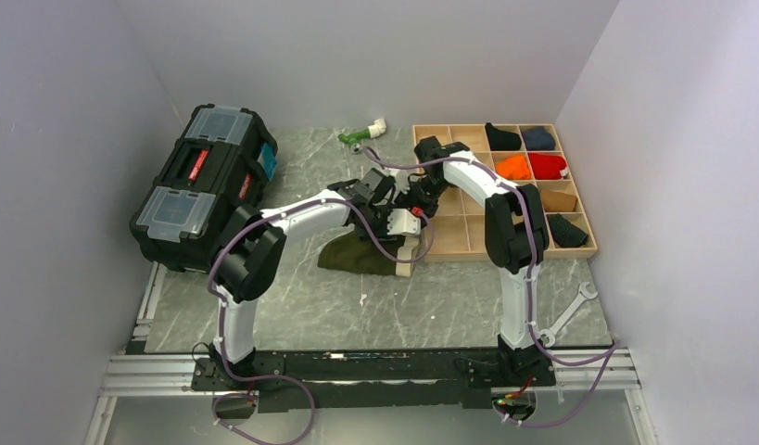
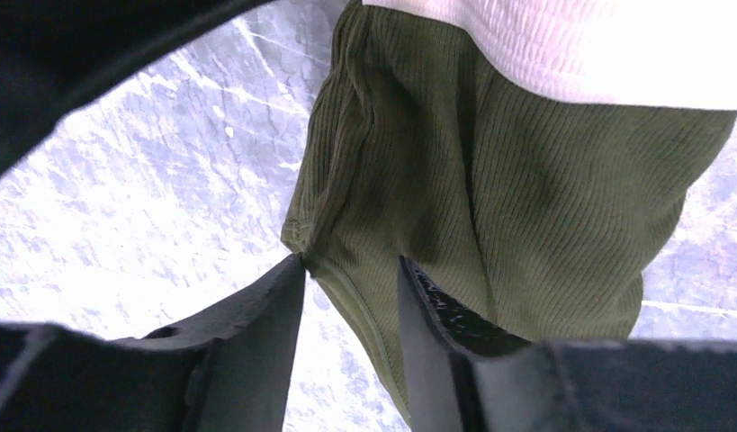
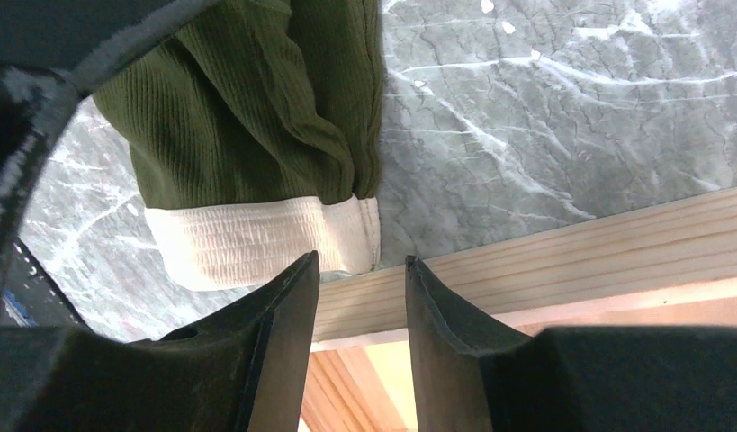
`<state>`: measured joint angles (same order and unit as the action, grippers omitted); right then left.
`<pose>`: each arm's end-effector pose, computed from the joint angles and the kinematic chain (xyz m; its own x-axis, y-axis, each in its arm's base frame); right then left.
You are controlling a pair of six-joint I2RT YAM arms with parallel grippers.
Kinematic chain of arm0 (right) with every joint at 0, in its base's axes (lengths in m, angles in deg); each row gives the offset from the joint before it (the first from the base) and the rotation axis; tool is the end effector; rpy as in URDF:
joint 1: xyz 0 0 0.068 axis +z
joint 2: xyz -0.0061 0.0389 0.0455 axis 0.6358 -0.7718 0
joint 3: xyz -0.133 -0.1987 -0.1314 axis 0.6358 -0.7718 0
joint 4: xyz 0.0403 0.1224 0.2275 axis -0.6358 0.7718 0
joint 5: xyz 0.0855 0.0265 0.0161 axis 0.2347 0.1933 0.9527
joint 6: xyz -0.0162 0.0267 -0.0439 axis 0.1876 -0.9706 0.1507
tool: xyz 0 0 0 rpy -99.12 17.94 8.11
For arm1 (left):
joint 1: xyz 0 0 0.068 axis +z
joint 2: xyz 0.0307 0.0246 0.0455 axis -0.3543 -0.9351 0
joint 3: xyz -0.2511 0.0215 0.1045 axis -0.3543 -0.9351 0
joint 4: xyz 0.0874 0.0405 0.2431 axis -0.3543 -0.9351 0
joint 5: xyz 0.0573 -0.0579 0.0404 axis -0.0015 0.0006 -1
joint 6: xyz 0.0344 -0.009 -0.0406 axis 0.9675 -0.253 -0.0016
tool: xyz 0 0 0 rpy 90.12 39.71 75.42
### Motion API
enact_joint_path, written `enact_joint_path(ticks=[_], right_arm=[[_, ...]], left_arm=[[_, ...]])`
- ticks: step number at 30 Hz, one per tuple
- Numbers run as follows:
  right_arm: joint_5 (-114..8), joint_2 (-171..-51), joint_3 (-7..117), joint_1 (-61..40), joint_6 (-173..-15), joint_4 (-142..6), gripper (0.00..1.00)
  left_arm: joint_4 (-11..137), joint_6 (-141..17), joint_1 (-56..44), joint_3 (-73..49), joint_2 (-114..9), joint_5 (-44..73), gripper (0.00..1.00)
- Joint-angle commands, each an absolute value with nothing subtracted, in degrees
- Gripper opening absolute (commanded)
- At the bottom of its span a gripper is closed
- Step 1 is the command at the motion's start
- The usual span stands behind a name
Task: Roll the underwear
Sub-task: Fold the underwear at the center of the board.
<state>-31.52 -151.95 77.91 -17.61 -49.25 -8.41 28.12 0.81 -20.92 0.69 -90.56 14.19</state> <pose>0.3846 0.1729 0.1905 -0.4921 -0.7802 -0.3862 -0.8664 0.3957 0.3045 0.3116 -0.2841 0.1917 0.1372 0.9092 -0.3930 0.9571 -0.0194 0.2892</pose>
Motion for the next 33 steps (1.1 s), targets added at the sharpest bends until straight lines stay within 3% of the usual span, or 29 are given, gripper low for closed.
enact_joint_path(ticks=[1,15,33], right_arm=[[-28.53,-148.05,77.46,-17.06,-48.23,-4.85,0.42],[-28.75,-149.46,78.72,-15.27,-48.84,-5.28,0.38],[-36.15,-150.59,76.63,-13.02,-49.34,-7.87,0.24]], left_arm=[[33.63,-2.51,-19.45,0.81,-85.88,14.14,0.49],[39.48,-6.37,-18.41,-6.21,-76.60,15.37,0.99],[43.23,-9.33,-17.12,-18.89,-63.74,18.38,0.99]])
